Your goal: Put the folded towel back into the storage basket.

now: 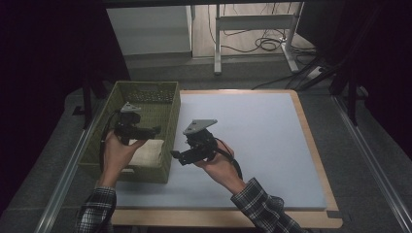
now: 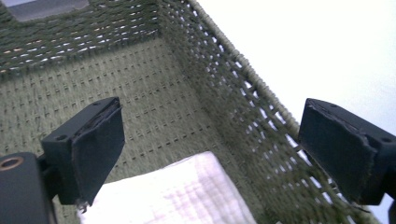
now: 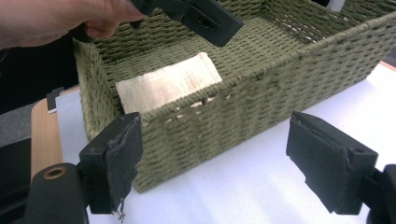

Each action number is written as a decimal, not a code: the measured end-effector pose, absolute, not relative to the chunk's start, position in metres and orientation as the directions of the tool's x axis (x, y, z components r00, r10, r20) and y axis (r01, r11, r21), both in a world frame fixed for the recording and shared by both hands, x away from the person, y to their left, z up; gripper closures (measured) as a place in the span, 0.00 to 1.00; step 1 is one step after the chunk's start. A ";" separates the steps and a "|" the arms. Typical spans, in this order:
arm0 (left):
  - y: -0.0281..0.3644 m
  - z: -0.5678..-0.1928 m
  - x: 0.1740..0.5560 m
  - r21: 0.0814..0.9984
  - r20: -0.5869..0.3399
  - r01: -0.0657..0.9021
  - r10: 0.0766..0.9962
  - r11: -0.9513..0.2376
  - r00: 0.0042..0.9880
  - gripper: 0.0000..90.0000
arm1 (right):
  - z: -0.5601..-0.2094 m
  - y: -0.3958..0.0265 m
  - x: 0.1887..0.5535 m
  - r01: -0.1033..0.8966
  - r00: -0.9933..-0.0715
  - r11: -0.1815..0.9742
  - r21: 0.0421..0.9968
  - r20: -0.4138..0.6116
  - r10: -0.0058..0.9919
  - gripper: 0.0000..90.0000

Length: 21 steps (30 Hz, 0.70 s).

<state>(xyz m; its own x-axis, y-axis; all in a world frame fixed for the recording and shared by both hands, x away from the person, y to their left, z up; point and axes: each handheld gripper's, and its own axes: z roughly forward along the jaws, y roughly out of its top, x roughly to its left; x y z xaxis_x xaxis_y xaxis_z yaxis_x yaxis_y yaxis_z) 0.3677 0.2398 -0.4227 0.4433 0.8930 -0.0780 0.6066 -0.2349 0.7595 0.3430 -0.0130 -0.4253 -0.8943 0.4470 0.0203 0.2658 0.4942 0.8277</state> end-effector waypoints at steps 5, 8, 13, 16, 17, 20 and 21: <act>0.231 -0.420 0.368 0.761 -0.073 0.601 0.888 -0.246 0.455 0.07 | -0.425 -0.025 0.343 0.275 -0.888 0.489 0.828 0.023 0.460 0.20; 0.225 -0.419 0.368 0.760 -0.075 0.599 0.881 -0.254 0.468 0.06 | -0.426 -0.032 0.343 0.279 -0.886 0.485 0.829 0.027 0.463 0.19; 0.214 -0.417 0.368 0.755 -0.077 0.598 0.869 -0.269 0.488 0.06 | -0.430 -0.042 0.342 0.277 -0.885 0.501 0.820 0.015 0.465 0.17; 0.207 -0.416 0.369 0.755 -0.082 0.597 0.864 -0.272 0.497 0.06 | -0.433 -0.048 0.342 0.277 -0.885 0.511 0.814 0.009 0.466 0.16; 0.204 -0.416 0.369 0.753 -0.080 0.596 0.861 -0.278 0.502 0.06 | -0.434 -0.050 0.341 0.279 -0.884 0.512 0.812 0.009 0.468 0.16; 0.195 -0.415 0.370 0.749 -0.075 0.592 0.850 -0.296 0.521 0.06 | -0.437 -0.057 0.341 0.283 -0.881 0.518 0.807 0.006 0.473 0.16; 0.191 -0.414 0.370 0.749 -0.075 0.589 0.845 -0.303 0.530 0.05 | -0.437 -0.059 0.341 0.283 -0.881 0.520 0.806 0.004 0.473 0.16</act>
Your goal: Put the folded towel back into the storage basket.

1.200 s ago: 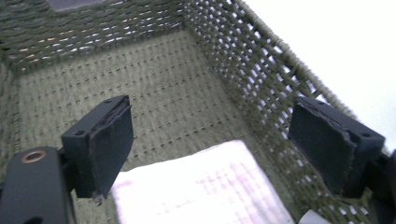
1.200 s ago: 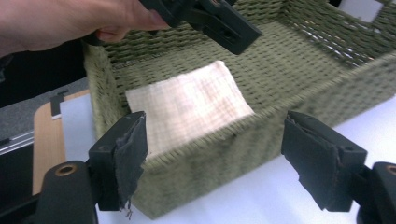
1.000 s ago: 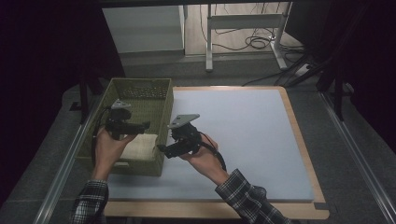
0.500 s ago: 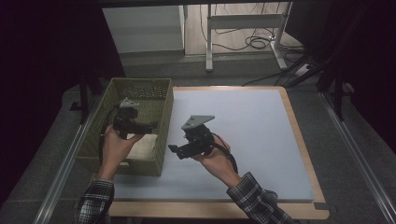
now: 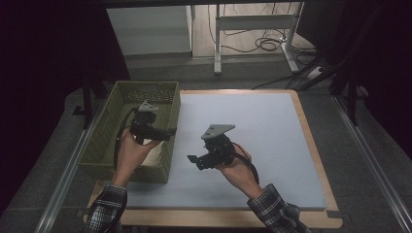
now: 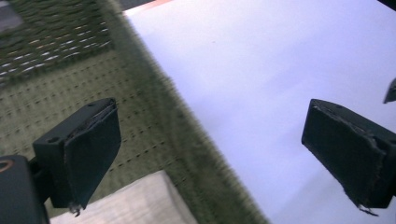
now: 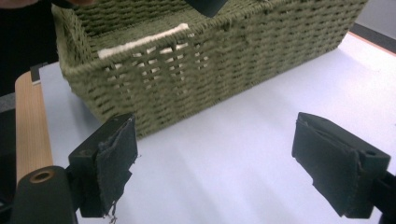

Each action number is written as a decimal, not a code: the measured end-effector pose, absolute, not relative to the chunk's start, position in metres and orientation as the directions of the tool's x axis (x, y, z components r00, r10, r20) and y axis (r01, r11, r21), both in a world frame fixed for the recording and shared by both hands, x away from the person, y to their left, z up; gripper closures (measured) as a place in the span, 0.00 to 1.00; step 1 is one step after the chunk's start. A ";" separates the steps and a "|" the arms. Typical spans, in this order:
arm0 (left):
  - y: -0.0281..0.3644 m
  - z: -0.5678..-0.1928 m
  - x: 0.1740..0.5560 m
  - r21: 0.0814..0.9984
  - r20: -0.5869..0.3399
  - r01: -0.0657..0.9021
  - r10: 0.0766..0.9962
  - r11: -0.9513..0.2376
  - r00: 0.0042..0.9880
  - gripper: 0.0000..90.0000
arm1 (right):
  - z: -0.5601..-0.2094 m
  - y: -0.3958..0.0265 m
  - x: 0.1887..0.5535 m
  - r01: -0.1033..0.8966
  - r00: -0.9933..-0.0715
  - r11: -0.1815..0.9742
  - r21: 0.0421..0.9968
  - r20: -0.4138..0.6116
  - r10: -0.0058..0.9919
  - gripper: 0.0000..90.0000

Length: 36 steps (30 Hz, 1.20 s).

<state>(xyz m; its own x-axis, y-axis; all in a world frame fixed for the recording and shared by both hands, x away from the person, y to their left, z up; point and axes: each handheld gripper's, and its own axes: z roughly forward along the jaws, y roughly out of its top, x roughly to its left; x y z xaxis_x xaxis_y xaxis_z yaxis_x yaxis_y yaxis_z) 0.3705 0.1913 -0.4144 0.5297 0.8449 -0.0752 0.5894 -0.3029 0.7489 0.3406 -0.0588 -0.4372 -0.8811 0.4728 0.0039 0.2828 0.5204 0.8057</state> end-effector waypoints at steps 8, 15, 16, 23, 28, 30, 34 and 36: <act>0.164 -0.415 0.374 0.736 -0.078 0.582 0.811 -0.346 0.580 0.05 | -0.442 -0.077 0.339 0.283 -0.876 0.538 0.794 -0.014 0.481 0.15; 0.144 -0.417 0.375 0.736 -0.083 0.572 0.790 -0.362 0.607 0.04 | -0.445 -0.097 0.335 0.296 -0.868 0.532 0.793 -0.009 0.497 0.15; 0.141 -0.417 0.376 0.736 -0.084 0.571 0.787 -0.365 0.611 0.04 | -0.446 -0.100 0.335 0.300 -0.866 0.531 0.793 -0.007 0.500 0.15; 0.116 -0.419 0.376 0.742 -0.080 0.546 0.758 -0.388 0.648 0.04 | -0.450 -0.125 0.331 0.319 -0.850 0.523 0.790 -0.006 0.527 0.15; 0.097 -0.422 0.373 0.752 -0.079 0.524 0.734 -0.400 0.675 0.04 | -0.455 -0.145 0.328 0.333 -0.833 0.518 0.788 -0.012 0.554 0.15; 0.090 -0.423 0.371 0.762 -0.085 0.510 0.719 -0.399 0.689 0.04 | -0.457 -0.153 0.327 0.334 -0.826 0.521 0.785 -0.022 0.563 0.14; 0.078 -0.429 0.366 0.768 -0.087 0.495 0.699 -0.407 0.709 0.04 | -0.461 -0.172 0.326 0.352 -0.803 0.509 0.785 -0.026 0.595 0.14; 0.072 -0.434 0.363 0.769 -0.083 0.488 0.692 -0.413 0.718 0.04 | -0.464 -0.181 0.325 0.361 -0.790 0.508 0.782 -0.034 0.612 0.14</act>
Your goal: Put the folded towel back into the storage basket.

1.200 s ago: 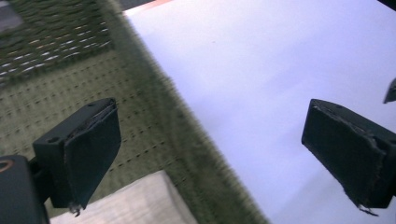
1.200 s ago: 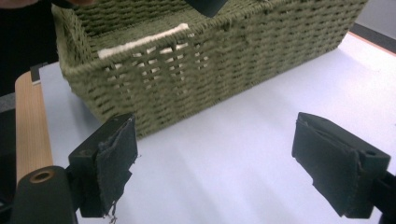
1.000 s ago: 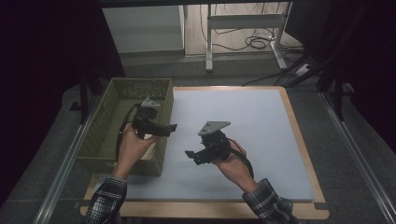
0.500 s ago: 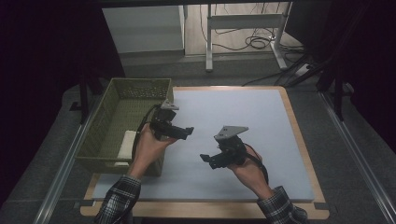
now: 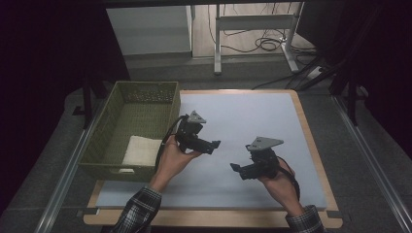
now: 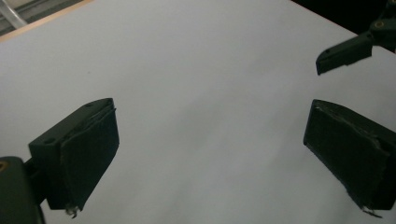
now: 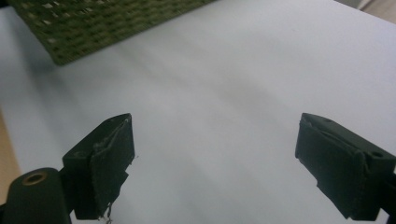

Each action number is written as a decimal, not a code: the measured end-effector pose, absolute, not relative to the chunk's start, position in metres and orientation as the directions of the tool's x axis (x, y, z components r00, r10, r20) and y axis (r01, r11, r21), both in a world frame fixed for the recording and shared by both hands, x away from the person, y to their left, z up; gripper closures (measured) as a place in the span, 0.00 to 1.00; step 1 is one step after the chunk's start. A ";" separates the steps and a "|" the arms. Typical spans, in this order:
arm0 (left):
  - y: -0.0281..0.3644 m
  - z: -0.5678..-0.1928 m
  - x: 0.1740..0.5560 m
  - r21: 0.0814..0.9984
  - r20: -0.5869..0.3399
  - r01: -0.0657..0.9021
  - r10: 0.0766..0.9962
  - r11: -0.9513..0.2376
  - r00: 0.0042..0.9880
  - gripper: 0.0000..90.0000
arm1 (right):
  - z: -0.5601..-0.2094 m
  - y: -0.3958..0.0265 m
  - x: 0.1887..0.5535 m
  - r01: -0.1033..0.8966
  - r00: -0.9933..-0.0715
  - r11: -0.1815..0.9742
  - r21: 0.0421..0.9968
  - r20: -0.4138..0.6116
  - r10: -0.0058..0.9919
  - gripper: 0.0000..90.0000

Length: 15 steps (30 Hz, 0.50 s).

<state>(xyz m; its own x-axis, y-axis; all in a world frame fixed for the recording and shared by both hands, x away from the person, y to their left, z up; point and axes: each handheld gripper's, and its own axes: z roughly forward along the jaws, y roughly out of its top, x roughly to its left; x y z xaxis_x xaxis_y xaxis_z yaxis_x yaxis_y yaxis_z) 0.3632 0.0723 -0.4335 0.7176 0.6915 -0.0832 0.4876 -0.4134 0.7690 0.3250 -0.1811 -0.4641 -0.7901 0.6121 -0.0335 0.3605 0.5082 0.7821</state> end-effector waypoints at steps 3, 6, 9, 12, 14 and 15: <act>0.066 -0.441 0.359 0.773 -0.091 0.482 0.681 -0.413 0.727 0.04 | -0.469 -0.192 0.324 0.377 -0.775 0.500 0.780 -0.030 0.631 0.13; 0.061 -0.452 0.355 0.773 -0.092 0.477 0.670 -0.419 0.737 0.04 | -0.477 -0.202 0.324 0.388 -0.760 0.501 0.774 -0.039 0.649 0.13; 0.057 -0.463 0.350 0.768 -0.091 0.477 0.664 -0.428 0.742 0.04 | -0.486 -0.212 0.324 0.407 -0.745 0.496 0.767 -0.034 0.666 0.13; 0.054 -0.474 0.346 0.763 -0.094 0.481 0.663 -0.431 0.743 0.04 | -0.495 -0.219 0.323 0.421 -0.733 0.497 0.759 -0.038 0.679 0.13; 0.053 -0.481 0.343 0.761 -0.100 0.485 0.660 -0.431 0.744 0.04 | -0.501 -0.224 0.323 0.431 -0.727 0.498 0.753 -0.037 0.685 0.13; 0.053 -0.485 0.341 0.760 -0.099 0.484 0.659 -0.434 0.746 0.04 | -0.505 -0.225 0.323 0.434 -0.723 0.499 0.750 -0.040 0.689 0.13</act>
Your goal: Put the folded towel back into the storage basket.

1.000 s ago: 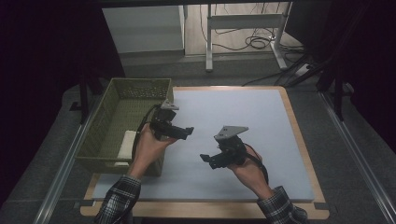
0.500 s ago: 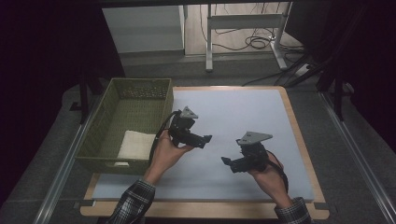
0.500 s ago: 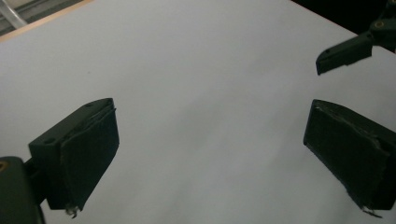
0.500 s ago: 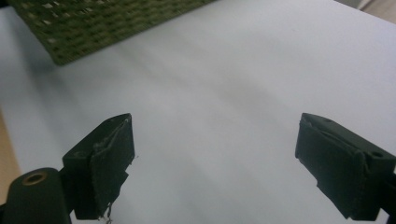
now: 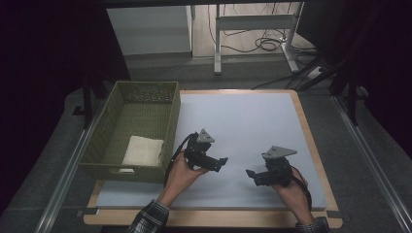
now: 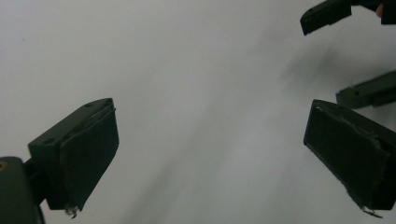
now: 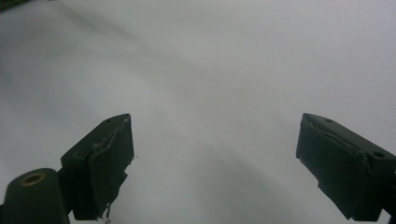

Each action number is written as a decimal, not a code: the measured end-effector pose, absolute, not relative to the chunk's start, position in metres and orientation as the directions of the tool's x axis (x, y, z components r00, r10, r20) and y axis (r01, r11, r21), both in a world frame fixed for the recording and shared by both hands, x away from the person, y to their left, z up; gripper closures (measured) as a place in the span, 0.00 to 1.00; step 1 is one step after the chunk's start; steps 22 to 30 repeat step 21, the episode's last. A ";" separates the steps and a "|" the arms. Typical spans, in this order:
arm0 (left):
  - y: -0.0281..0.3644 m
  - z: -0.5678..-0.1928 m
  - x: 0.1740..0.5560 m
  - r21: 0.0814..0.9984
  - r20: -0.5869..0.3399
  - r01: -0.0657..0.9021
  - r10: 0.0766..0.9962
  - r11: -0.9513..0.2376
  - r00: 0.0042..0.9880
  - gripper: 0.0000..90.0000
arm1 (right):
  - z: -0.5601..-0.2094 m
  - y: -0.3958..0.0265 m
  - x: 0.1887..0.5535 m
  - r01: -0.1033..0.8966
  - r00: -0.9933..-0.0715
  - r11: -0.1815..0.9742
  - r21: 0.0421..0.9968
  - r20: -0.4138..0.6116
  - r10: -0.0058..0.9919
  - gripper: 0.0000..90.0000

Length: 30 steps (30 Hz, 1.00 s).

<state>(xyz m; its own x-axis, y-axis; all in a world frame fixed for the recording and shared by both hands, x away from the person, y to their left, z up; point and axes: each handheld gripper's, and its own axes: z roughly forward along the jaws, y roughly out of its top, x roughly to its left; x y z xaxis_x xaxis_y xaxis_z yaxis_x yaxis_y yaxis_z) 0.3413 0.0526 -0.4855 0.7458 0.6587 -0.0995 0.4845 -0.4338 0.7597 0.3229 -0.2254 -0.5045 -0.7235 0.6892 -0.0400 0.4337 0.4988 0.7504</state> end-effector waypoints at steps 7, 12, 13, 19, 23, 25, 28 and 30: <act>0.052 -0.513 0.330 0.733 -0.088 0.500 0.664 -0.462 0.743 0.04 | -0.523 -0.233 0.321 0.452 -0.713 0.524 0.722 -0.061 0.698 0.12; 0.055 -0.532 0.327 0.704 -0.087 0.528 0.681 -0.474 0.727 0.04 | -0.533 -0.236 0.323 0.471 -0.709 0.521 0.711 -0.046 0.704 0.11; 0.056 -0.536 0.327 0.699 -0.086 0.533 0.684 -0.477 0.725 0.04 | -0.532 -0.236 0.323 0.472 -0.707 0.520 0.712 -0.047 0.706 0.11; 0.054 -0.544 0.324 0.695 -0.032 0.507 0.682 -0.510 0.730 0.03 | -0.533 -0.236 0.323 0.475 -0.708 0.522 0.709 -0.044 0.704 0.11; 0.054 -0.545 0.325 0.697 -0.037 0.509 0.684 -0.505 0.729 0.03 | -0.533 -0.236 0.323 0.474 -0.709 0.522 0.709 -0.044 0.704 0.11; 0.054 -0.545 0.325 0.697 -0.037 0.509 0.684 -0.505 0.729 0.03 | -0.533 -0.236 0.323 0.474 -0.709 0.522 0.709 -0.044 0.704 0.11; 0.054 -0.545 0.325 0.697 -0.037 0.509 0.684 -0.505 0.729 0.03 | -0.533 -0.236 0.323 0.474 -0.709 0.522 0.709 -0.044 0.704 0.11; 0.054 -0.545 0.325 0.697 -0.037 0.509 0.684 -0.505 0.729 0.03 | -0.533 -0.236 0.323 0.474 -0.709 0.522 0.709 -0.044 0.704 0.11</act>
